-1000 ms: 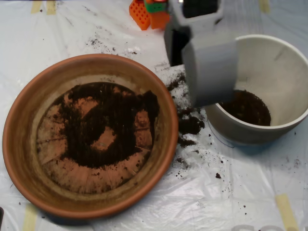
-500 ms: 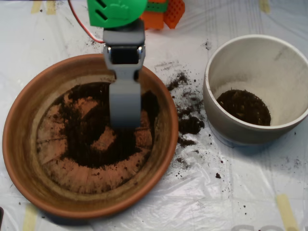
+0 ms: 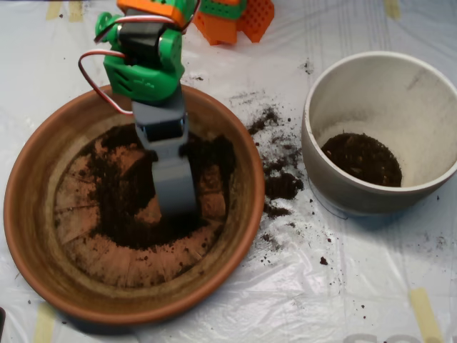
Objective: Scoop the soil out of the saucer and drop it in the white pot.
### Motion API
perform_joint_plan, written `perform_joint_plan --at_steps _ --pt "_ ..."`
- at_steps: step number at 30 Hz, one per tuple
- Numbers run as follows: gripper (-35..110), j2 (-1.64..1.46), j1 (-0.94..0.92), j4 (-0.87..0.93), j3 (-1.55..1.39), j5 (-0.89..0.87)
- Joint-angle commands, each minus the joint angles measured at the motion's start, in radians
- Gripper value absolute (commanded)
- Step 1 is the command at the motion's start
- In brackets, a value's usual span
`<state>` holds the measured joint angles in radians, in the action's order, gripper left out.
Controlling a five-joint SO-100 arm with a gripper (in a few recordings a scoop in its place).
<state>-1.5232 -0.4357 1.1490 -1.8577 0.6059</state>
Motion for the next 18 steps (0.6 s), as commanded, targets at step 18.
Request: perform_joint_plan --at_steps 18 --pt "51 0.222 0.072 0.137 0.284 0.052"
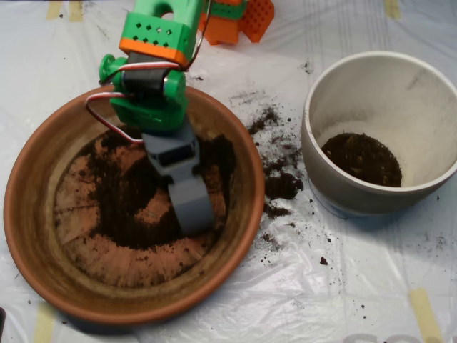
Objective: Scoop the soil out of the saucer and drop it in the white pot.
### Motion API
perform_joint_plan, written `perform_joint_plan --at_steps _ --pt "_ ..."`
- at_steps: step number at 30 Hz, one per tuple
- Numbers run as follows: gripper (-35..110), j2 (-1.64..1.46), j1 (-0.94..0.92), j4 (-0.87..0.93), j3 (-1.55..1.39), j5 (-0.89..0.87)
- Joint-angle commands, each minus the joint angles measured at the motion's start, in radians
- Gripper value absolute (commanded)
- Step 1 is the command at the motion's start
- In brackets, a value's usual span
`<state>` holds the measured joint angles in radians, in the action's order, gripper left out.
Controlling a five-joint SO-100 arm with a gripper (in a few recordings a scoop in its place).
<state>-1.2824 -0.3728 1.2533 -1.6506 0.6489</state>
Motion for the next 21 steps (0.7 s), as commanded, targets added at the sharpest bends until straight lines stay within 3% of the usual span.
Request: perform_joint_plan --at_steps 1,13,21 --pt "50 -0.015 0.012 0.038 0.081 0.009" --pt "35 -0.014 -0.023 0.055 0.115 0.025" --pt "24 -0.16 -0.066 -0.106 -0.06 0.051"
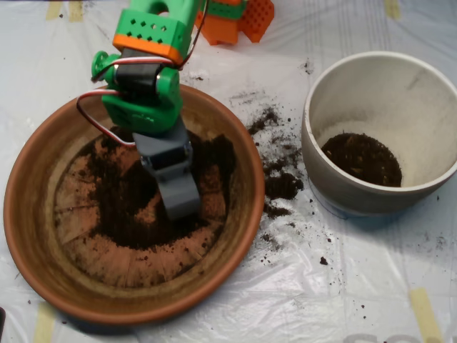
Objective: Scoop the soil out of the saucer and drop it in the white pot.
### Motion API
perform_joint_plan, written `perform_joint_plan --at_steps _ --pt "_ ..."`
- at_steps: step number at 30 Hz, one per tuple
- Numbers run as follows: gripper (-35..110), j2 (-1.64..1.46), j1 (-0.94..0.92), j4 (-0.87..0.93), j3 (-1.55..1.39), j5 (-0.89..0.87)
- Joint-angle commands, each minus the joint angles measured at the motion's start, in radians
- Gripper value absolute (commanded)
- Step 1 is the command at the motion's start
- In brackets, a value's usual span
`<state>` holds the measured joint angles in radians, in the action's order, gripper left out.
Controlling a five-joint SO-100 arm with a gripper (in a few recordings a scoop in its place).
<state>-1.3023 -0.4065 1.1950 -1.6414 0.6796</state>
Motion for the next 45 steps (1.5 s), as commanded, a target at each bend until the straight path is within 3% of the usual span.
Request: perform_joint_plan --at_steps 1,11,20,27,45 --pt "24 -0.17 -0.028 -0.078 -0.109 0.023" --pt "26 -0.227 0.029 -0.164 -0.27 0.006" --pt "1 -0.245 -0.009 -0.224 -0.334 0.043" --pt "0 -0.296 0.003 -0.172 -0.33 0.057" --pt "-1 -0.847 0.238 0.074 -0.233 -0.285"
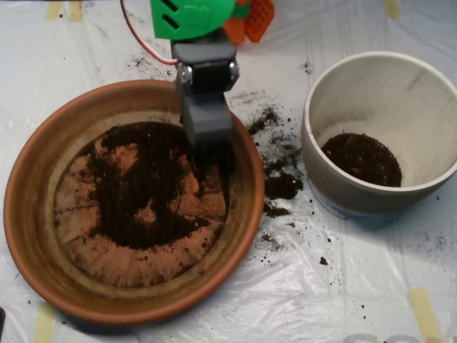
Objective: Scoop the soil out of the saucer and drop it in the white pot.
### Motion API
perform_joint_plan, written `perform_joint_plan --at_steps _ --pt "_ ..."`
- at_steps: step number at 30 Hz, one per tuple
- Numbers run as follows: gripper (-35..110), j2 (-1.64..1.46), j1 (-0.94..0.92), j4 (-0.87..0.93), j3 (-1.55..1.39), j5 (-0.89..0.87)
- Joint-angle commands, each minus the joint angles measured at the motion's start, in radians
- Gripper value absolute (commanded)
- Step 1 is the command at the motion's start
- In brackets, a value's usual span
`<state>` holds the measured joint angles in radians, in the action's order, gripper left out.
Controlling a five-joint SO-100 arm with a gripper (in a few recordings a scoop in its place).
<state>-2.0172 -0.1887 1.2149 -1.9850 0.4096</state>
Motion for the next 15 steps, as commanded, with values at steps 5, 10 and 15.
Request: perform_joint_plan --at_steps 5,10,15 --pt "-1 -0.146 0.077 0.178 0.27 -0.04" --pt "-1 -0.089 0.15 0.302 0.485 -0.067" --pt "-1 0.031 0.264 0.414 0.712 -0.109"
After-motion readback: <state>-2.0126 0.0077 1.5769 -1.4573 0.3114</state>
